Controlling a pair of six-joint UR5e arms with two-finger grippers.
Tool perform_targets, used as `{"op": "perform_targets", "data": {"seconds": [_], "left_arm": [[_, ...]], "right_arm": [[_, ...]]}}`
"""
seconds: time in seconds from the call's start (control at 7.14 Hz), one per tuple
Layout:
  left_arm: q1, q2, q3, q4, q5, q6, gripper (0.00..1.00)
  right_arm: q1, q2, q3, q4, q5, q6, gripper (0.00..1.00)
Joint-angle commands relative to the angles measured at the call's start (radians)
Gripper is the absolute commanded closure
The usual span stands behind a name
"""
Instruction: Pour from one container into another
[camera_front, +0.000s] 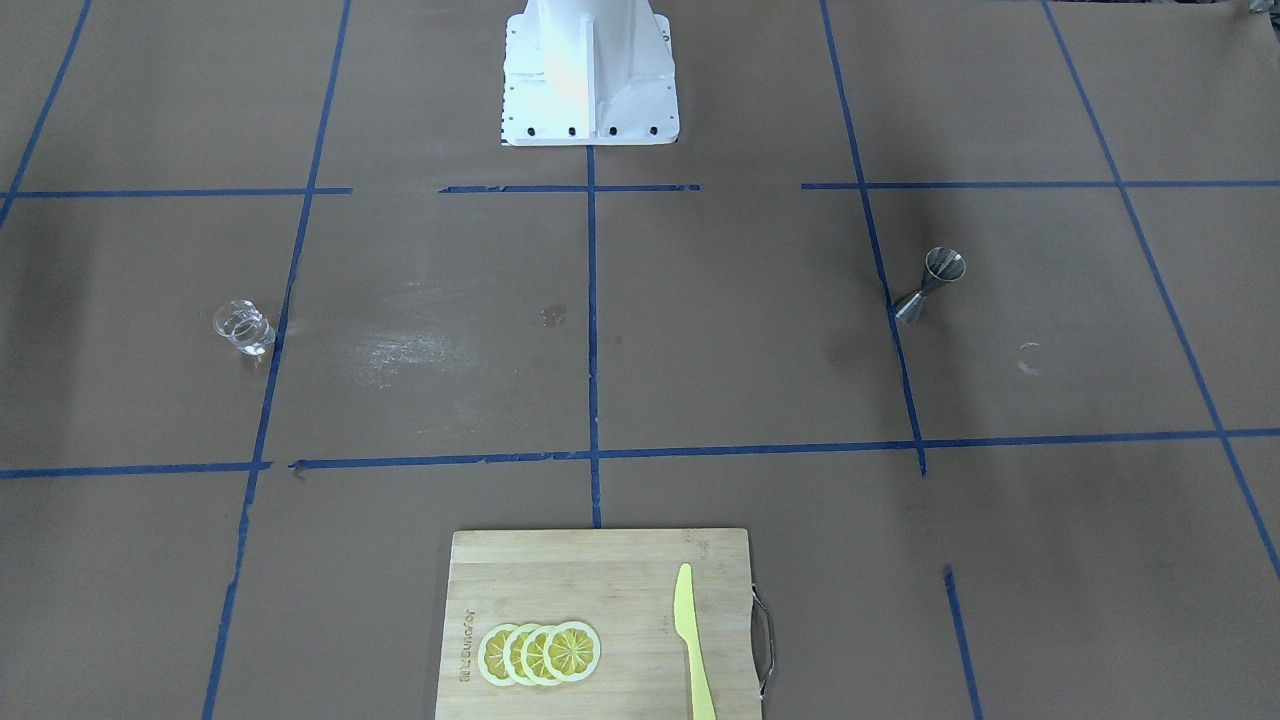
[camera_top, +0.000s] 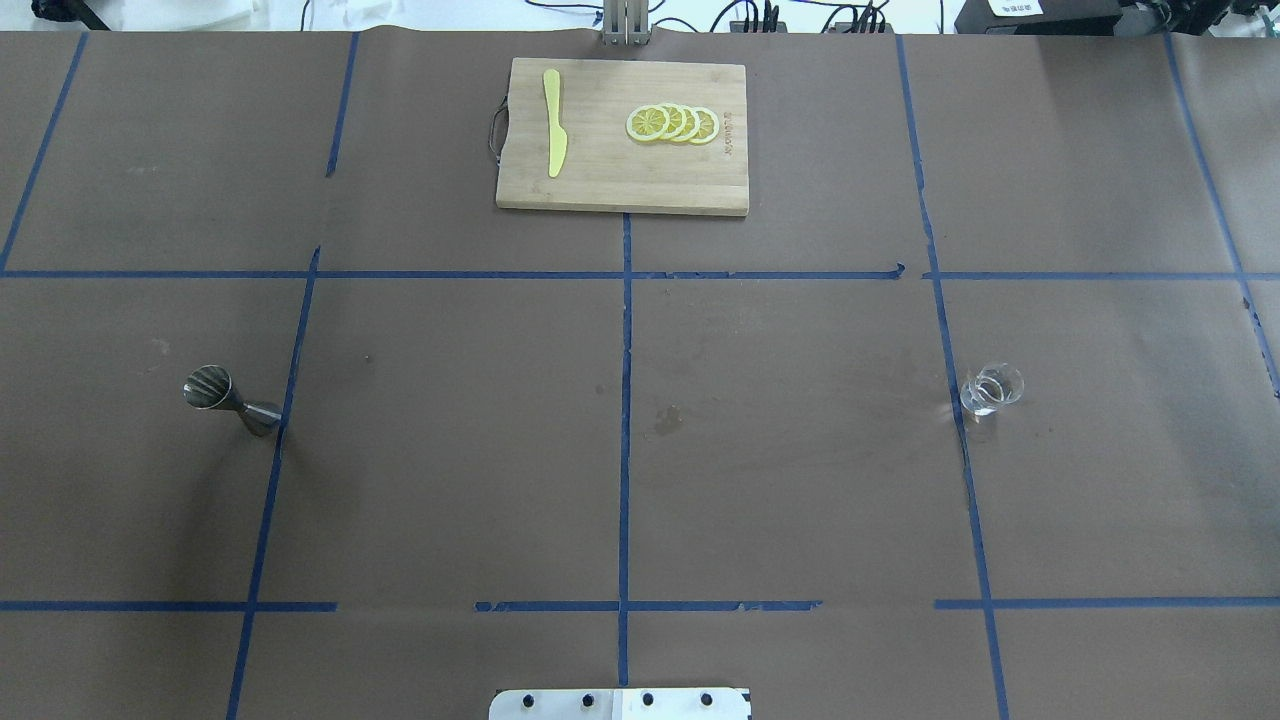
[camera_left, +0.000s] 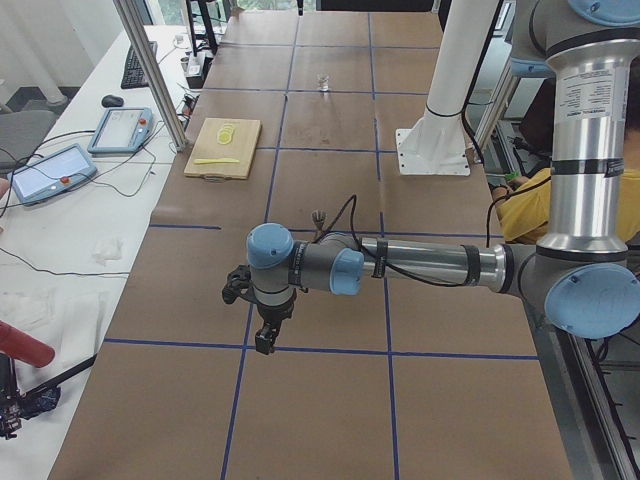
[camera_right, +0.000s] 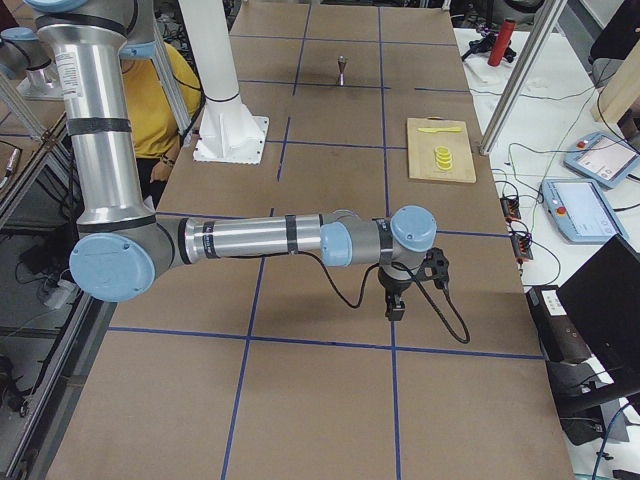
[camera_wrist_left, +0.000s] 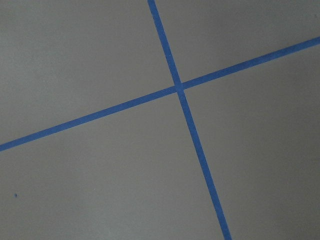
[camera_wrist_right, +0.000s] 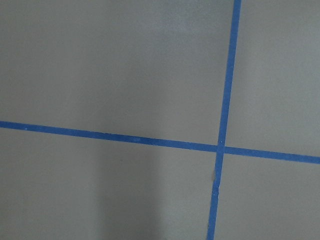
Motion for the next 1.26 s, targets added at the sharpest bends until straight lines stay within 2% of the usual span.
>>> {"op": "perform_targets", "data": {"seconds": [0.0, 0.14, 0.28, 0.42, 0.56, 0.7, 0.84, 0.98, 1.12], "left_arm": [[0.002, -0.005, -0.008, -0.013, 0.002, 0.003, 0.0], [0.005, -0.009, 0.009, -0.017, 0.005, -0.003, 0.0], [0.003, -0.006, -0.015, -0.014, 0.003, -0.003, 0.0], [0.006, -0.002, -0.008, -0.072, -0.006, 0.003, 0.0], [0.011, 0.006, -0.01, -0.153, -0.057, -0.002, 0.0], [0.031, 0.006, -0.007, -0.186, -0.17, -0.102, 0.0], [0.13, 0.001, -0.011, -0.268, -0.194, -0.262, 0.0], [0.222, 0.017, -0.004, -0.488, -0.17, -0.405, 0.0], [0.277, 0.074, -0.002, -0.752, -0.114, -0.543, 0.0]], "right_arm": [[0.0, -0.002, 0.004, 0.0, -0.001, 0.001, 0.0], [0.0, -0.003, 0.004, 0.0, -0.001, 0.0, 0.0], [0.0, -0.005, 0.009, 0.002, -0.001, 0.0, 0.0], [0.0, -0.008, 0.007, 0.002, -0.001, 0.0, 0.0], [-0.001, -0.006, 0.01, 0.002, -0.001, 0.001, 0.0], [0.0, -0.009, 0.012, 0.017, 0.001, 0.001, 0.0], [-0.001, -0.016, 0.01, 0.043, 0.002, 0.003, 0.0], [-0.003, -0.037, 0.012, 0.089, 0.008, 0.003, 0.0], [-0.029, -0.058, 0.01, 0.192, 0.005, 0.01, 0.0]]}}
